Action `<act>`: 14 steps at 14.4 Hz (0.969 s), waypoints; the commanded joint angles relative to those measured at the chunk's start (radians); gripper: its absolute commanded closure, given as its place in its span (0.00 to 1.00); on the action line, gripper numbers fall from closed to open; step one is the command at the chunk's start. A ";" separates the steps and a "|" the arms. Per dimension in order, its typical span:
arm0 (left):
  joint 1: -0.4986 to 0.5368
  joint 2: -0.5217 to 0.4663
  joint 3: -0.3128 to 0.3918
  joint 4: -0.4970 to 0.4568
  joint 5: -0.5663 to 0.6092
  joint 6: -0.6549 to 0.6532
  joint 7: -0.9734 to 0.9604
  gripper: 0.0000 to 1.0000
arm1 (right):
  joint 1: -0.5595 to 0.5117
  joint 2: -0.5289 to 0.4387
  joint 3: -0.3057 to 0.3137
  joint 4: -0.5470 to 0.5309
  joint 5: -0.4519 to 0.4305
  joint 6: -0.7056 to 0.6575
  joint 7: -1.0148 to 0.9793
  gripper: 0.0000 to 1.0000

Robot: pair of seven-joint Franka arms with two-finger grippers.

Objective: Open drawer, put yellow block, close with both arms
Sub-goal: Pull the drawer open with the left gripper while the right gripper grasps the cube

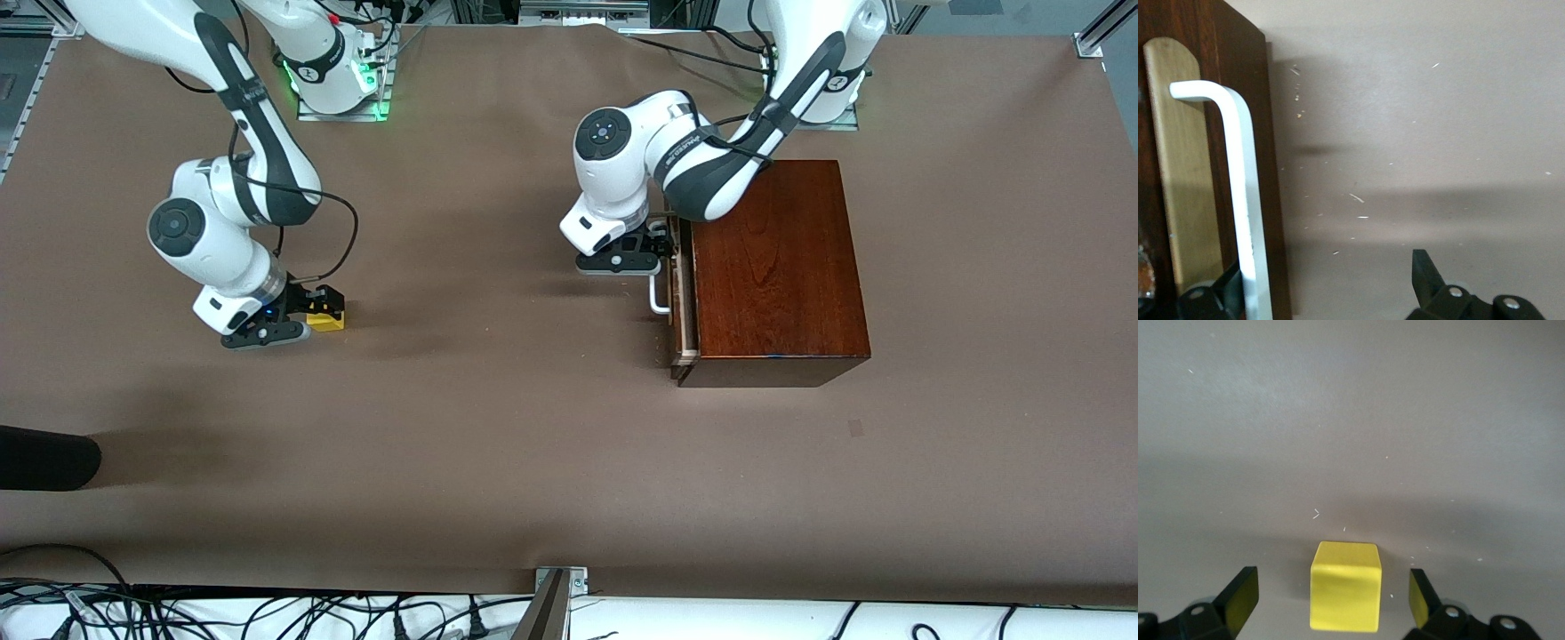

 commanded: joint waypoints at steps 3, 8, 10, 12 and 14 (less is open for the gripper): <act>-0.084 0.136 -0.006 0.157 0.013 0.058 -0.089 0.00 | -0.005 0.025 0.003 -0.068 0.013 0.126 0.004 0.00; -0.129 0.171 -0.003 0.232 0.012 0.057 -0.120 0.00 | -0.005 0.026 0.003 -0.089 0.011 0.129 0.001 0.02; -0.130 0.165 -0.003 0.237 0.013 0.049 -0.120 0.00 | -0.007 0.034 0.003 -0.089 0.011 0.132 -0.001 0.06; -0.127 0.152 -0.002 0.235 0.013 0.025 -0.118 0.00 | -0.007 0.040 0.000 -0.089 0.011 0.135 -0.007 0.26; -0.126 0.127 -0.002 0.238 0.016 -0.052 -0.111 0.00 | -0.007 0.049 -0.005 -0.088 0.010 0.135 -0.007 0.55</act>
